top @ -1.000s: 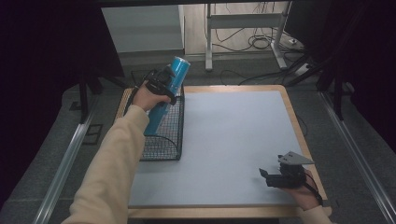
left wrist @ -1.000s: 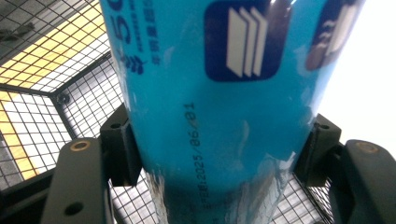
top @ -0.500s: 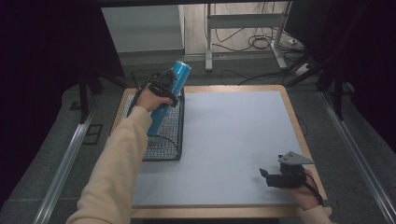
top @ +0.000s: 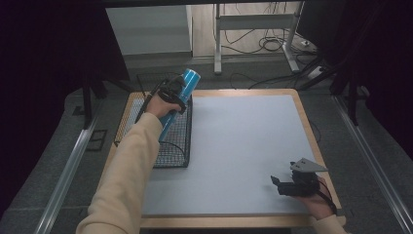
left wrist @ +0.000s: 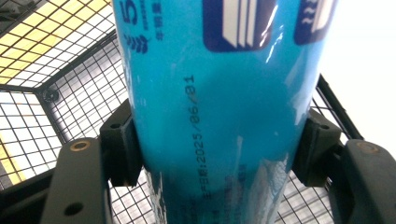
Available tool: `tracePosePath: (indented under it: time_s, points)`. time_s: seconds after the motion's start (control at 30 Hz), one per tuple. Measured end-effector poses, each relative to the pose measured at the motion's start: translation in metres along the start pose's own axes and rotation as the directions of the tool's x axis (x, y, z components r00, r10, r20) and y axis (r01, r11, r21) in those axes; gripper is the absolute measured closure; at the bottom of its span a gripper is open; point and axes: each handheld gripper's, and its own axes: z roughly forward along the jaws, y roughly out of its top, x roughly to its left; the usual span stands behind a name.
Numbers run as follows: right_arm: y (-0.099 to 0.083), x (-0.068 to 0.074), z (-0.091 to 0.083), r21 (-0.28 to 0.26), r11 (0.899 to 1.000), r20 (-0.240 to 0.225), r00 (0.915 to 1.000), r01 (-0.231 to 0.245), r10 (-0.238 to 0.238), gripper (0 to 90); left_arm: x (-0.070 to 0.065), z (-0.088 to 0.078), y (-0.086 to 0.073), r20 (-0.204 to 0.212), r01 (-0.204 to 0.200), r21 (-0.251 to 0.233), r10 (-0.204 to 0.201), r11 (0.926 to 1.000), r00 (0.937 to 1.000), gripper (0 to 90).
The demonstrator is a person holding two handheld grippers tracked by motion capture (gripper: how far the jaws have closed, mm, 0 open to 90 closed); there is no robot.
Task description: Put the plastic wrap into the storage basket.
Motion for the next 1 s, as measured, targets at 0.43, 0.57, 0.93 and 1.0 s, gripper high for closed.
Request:
tracePosePath:
  time_s: [0.43,0.57,0.93,1.0]
  points:
    - [0.000,0.000,0.000,0.000,1.000,-0.001,1.0000,0.000,0.000,10.3,0.002,0.011,0.005,-0.046,0.003,0.023,-0.002,0.9997,0.9989,31.0]
    - [0.000,0.001,-0.001,-0.001,1.000,-0.002,1.0000,0.002,-0.002,10.3,0.001,0.008,0.005,-0.052,0.002,-0.007,-0.002,1.0000,0.9986,29.2]
    - [0.000,0.001,0.000,0.003,1.000,-0.006,1.0000,0.003,-0.003,10.3,-0.002,-0.002,0.000,-0.042,0.031,-0.041,-0.033,0.9987,0.9986,20.4]
    - [0.000,0.001,0.000,0.003,1.000,-0.005,1.0000,0.004,-0.004,10.3,-0.003,-0.004,-0.001,-0.042,0.032,-0.045,-0.034,0.9985,0.9985,18.8]
